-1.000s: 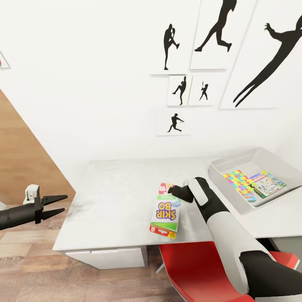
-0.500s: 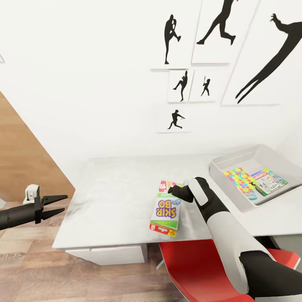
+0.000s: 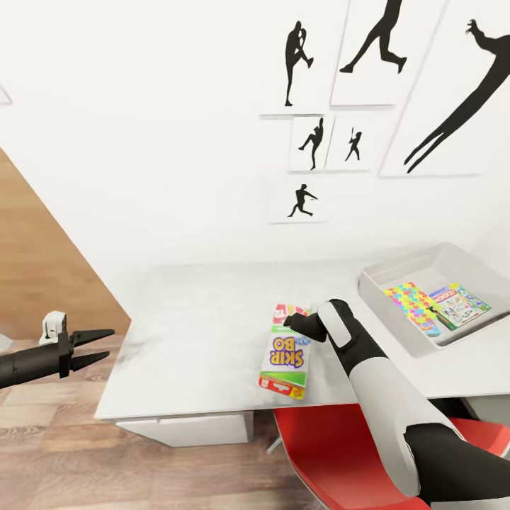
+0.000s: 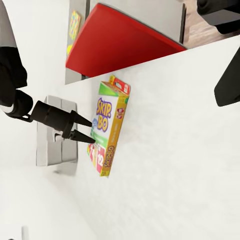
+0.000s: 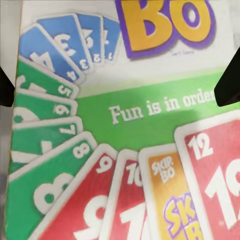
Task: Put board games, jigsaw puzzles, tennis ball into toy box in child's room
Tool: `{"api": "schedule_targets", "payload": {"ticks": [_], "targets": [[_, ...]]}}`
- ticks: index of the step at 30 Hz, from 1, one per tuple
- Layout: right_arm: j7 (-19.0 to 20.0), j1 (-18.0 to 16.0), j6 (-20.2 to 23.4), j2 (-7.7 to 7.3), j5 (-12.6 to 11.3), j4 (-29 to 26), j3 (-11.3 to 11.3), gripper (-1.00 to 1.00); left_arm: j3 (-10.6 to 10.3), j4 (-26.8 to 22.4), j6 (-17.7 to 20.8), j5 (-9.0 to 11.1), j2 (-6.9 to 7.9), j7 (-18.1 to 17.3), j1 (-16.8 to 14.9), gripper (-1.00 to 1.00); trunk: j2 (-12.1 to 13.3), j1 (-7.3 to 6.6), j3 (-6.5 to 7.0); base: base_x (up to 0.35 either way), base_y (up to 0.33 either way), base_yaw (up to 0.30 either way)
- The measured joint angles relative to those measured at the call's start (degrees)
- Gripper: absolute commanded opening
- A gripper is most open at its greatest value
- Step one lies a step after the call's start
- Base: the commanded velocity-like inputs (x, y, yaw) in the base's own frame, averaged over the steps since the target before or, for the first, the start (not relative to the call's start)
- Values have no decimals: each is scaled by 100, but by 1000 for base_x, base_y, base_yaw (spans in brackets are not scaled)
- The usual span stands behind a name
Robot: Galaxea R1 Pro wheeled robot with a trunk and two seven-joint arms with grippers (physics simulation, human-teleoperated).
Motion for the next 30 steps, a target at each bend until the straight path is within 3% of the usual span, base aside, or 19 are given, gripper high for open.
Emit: {"api": "schedule_targets", "payload": {"ticks": [7,30], "targets": [[3,0,0,0,3,0,2,100,1,-1,0,0,2,1,1,100,0,0,0,0,98,0],[4,0,12,8,6,0,3,100,2,-2,0,-1,9,2,2,100,0,0,0,0,245,0]]}}
